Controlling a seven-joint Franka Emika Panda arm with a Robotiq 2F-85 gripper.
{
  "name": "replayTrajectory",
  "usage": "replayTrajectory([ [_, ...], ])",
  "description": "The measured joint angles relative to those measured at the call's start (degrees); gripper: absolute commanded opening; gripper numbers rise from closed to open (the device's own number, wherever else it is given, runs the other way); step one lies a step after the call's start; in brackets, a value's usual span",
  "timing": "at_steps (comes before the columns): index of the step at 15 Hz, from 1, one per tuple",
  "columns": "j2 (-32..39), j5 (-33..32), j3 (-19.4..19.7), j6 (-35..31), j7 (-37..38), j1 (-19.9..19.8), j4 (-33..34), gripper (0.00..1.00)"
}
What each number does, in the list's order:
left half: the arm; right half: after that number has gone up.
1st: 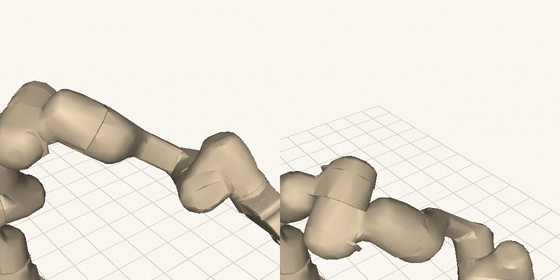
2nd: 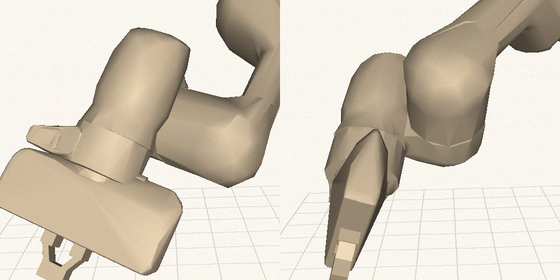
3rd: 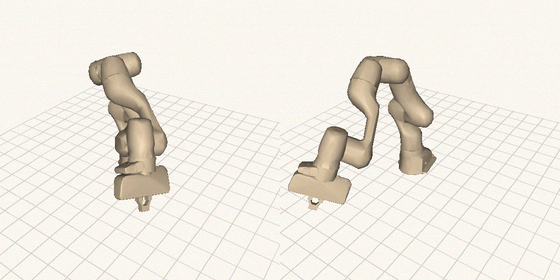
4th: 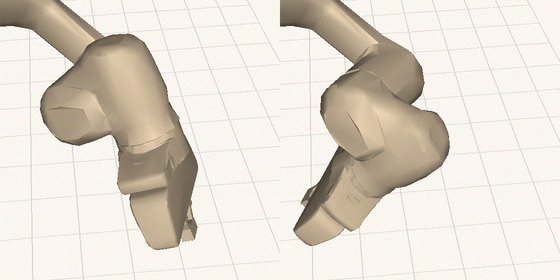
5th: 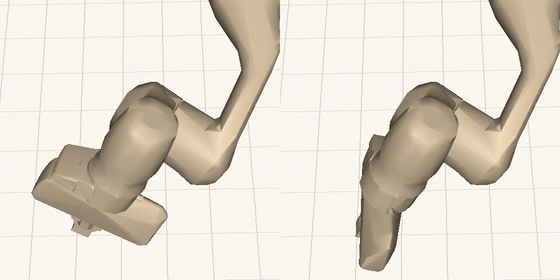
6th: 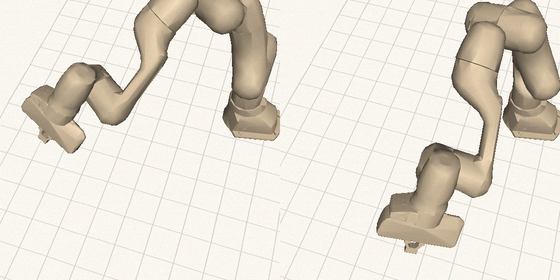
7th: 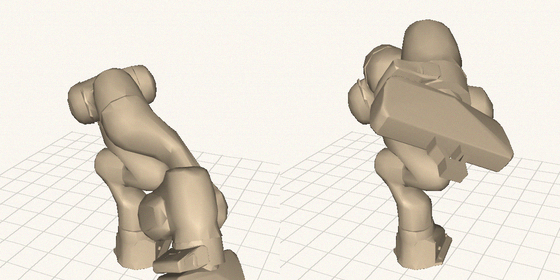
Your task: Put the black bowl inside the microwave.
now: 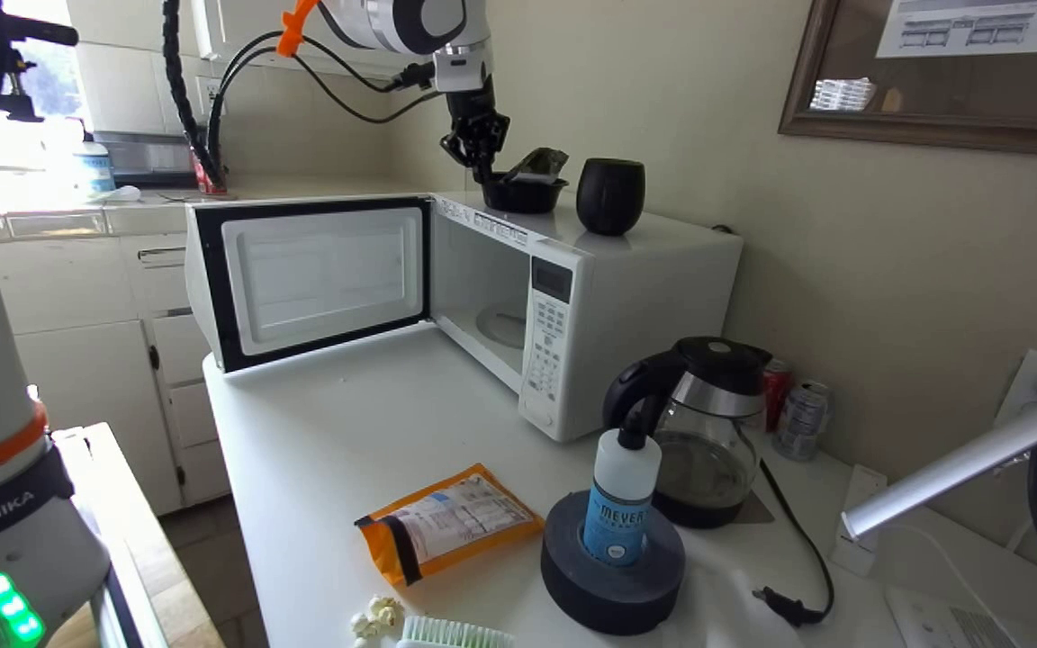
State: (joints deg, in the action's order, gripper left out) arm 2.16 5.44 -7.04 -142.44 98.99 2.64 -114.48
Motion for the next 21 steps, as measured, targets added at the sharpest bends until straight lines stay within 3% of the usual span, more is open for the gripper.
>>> replayTrajectory([
  [21, -2.2, 1.3, 1.3, -1.9, -1.2, 1.9, -0.6, 0.02],
])
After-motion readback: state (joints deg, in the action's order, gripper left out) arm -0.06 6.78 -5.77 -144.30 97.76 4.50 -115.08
